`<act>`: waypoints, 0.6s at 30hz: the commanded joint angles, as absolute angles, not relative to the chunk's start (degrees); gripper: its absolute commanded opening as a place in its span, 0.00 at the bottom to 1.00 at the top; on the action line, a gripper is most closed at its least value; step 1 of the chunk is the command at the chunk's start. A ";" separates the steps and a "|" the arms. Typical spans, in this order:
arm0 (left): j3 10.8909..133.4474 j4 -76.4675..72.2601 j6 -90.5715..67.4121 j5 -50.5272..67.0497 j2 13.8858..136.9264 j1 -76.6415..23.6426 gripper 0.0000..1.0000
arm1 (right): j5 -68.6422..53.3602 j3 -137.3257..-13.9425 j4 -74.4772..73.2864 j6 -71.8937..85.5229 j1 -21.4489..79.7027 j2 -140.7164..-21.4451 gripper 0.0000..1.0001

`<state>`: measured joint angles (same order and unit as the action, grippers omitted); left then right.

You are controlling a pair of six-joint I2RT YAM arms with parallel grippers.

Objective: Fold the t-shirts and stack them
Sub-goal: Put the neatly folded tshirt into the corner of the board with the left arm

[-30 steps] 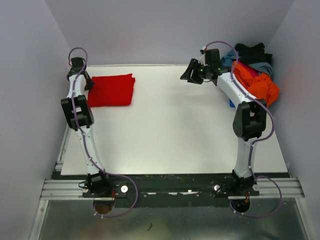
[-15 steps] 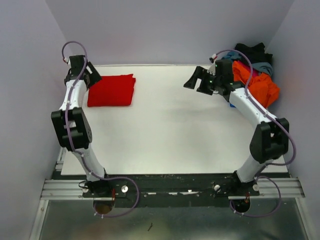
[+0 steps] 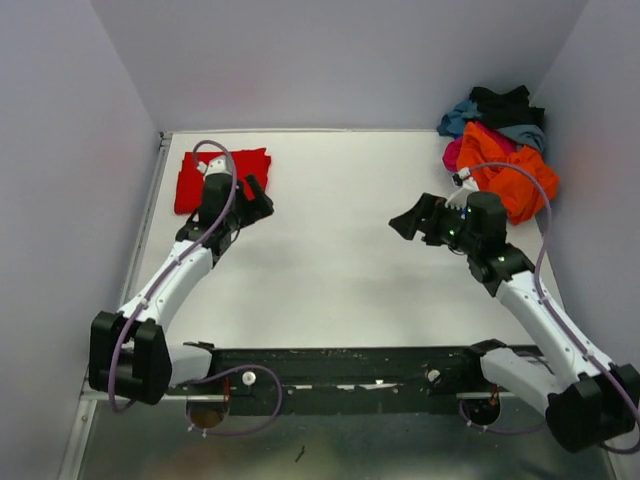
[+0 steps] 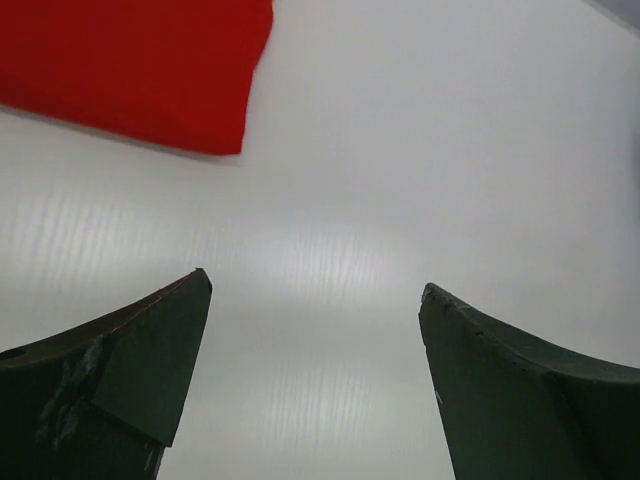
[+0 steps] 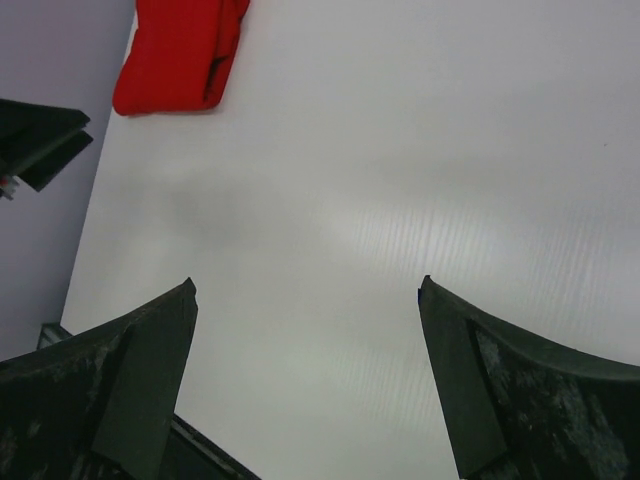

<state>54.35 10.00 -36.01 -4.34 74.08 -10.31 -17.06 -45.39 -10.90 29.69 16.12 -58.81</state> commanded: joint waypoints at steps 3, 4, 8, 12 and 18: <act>37.56 -2.17 -36.12 -0.45 60.40 -17.13 0.99 | -8.71 -34.38 -8.17 26.19 16.26 -45.11 1.00; 34.14 -5.07 -36.21 -0.09 58.21 -17.31 0.99 | -7.48 -32.54 -8.00 26.10 16.26 -42.83 1.00; 24.28 -10.36 -36.74 0.53 51.34 -18.37 0.99 | -4.22 -26.91 -7.03 25.67 16.26 -36.31 1.00; 19.87 -10.99 -36.74 0.44 47.64 -18.46 0.99 | -3.43 -24.61 -6.50 25.49 16.26 -33.75 1.00; 18.81 -10.81 -36.39 0.61 47.20 -18.46 0.99 | -3.34 -24.61 -6.42 25.58 16.26 -34.54 1.00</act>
